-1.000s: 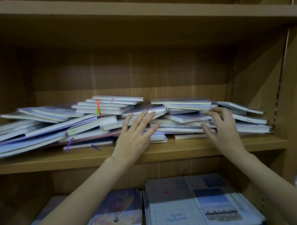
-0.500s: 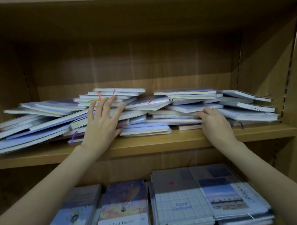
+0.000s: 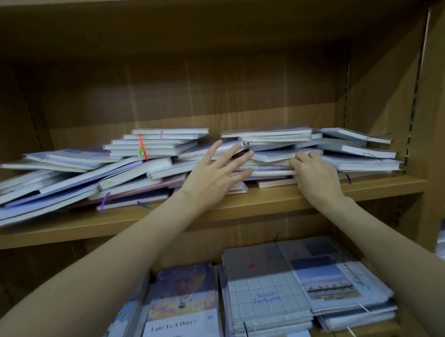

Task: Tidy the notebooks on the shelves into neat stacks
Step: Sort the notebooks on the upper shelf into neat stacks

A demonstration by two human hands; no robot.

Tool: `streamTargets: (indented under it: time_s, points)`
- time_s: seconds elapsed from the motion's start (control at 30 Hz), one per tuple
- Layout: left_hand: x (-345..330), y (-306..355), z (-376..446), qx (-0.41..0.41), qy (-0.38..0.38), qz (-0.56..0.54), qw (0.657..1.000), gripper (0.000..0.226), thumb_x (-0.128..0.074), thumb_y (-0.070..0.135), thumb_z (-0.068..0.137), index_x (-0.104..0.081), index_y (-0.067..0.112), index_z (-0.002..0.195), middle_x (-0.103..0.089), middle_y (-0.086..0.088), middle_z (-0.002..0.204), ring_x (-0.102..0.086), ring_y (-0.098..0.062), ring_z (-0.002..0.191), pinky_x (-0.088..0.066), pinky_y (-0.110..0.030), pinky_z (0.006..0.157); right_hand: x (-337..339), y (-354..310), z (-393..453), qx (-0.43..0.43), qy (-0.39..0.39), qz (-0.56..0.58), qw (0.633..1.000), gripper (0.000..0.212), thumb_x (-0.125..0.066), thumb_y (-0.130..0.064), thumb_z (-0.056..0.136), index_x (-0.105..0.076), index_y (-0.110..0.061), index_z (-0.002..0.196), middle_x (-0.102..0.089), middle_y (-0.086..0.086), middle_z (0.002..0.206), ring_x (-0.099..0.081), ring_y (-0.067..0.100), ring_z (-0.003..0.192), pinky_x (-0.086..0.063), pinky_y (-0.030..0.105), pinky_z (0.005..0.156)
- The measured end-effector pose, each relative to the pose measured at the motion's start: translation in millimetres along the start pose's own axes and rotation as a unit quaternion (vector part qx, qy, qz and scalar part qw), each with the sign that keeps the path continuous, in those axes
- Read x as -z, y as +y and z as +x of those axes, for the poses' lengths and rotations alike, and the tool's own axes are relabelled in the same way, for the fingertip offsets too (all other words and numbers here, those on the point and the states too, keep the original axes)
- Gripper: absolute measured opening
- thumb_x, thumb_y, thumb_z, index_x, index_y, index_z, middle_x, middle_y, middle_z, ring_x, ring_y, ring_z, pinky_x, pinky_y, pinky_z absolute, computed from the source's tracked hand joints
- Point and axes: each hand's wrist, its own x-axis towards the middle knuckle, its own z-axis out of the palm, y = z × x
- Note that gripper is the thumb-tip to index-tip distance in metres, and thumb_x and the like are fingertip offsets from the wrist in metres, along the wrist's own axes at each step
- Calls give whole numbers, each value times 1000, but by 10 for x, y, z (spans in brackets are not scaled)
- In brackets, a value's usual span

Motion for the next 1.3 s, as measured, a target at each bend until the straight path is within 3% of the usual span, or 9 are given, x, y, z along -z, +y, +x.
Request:
streamTargets:
  time_s: [0.1,0.27,0.57,0.77,0.9,1.0,1.07,1.17,1.3]
  points:
    - [81,25,149,21,-79,-69,994,48,-22,42,100,-15,35,148,-15,4,156,7,-19,145,9,-52,113,4,32,-14,28,45,12,999,22,-76,7,63,-62,-6,76,-60,9,73,-57,30,67,-34,27,48]
    - [113,-24,214,48,-132,-126,982,58,-29,60,93,-17,41,146,-17,11,155,9,-15,144,6,-53,115,9,105,-58,66,78,70,992,22,-77,3,65,-61,-6,76,-59,9,72,-57,28,64,-37,26,52]
    - [166,-164,319,116,-120,-254,953,56,-25,67,89,-46,40,133,-37,18,145,1,-12,144,2,-48,115,589,110,300,97,-15,128,987,7,-71,-15,80,-64,-15,83,-54,-5,80,-48,13,76,-36,27,62]
    - [111,-83,255,91,-119,-222,963,47,-29,57,93,-41,41,136,-31,13,149,0,-15,144,-8,-44,114,647,128,74,85,-103,202,970,16,-73,-24,79,-58,-21,83,-48,-14,77,-42,2,71,-31,18,62]
    - [119,18,194,99,-123,-237,959,51,-22,55,96,-33,35,142,-24,8,153,3,-13,144,-4,-47,115,640,187,-19,69,-226,25,971,36,-55,-16,91,-56,-22,127,-63,5,110,-58,22,98,-45,31,82]
    - [188,18,186,88,-190,-259,943,66,-19,65,91,-23,30,147,-12,5,157,10,-14,144,1,-47,115,777,99,-38,116,-271,-119,948,42,-44,-17,94,-46,-25,135,-61,7,111,-58,26,102,-39,30,74]
    - [240,-43,252,55,-253,-222,940,79,-24,73,85,-12,29,149,-4,3,158,15,-17,143,3,-49,115,891,16,-77,179,-221,-147,947,32,-52,-17,89,-56,-21,121,-66,6,97,-62,24,90,-33,29,59]
    - [306,-121,350,28,-312,-193,930,89,-36,76,80,-6,29,150,2,2,158,19,-19,143,3,-50,115,1040,-76,-278,267,-82,-88,956,13,-71,-13,66,-59,-17,67,-56,0,48,-51,18,38,-9,18,38]
    - [283,-72,131,19,-199,-224,954,73,-41,63,88,-21,26,148,-15,5,156,12,-18,144,2,-46,116,1058,-137,-517,267,-40,-20,963,9,-63,-20,76,-69,-15,79,-65,-1,58,-58,16,43,-33,19,33]
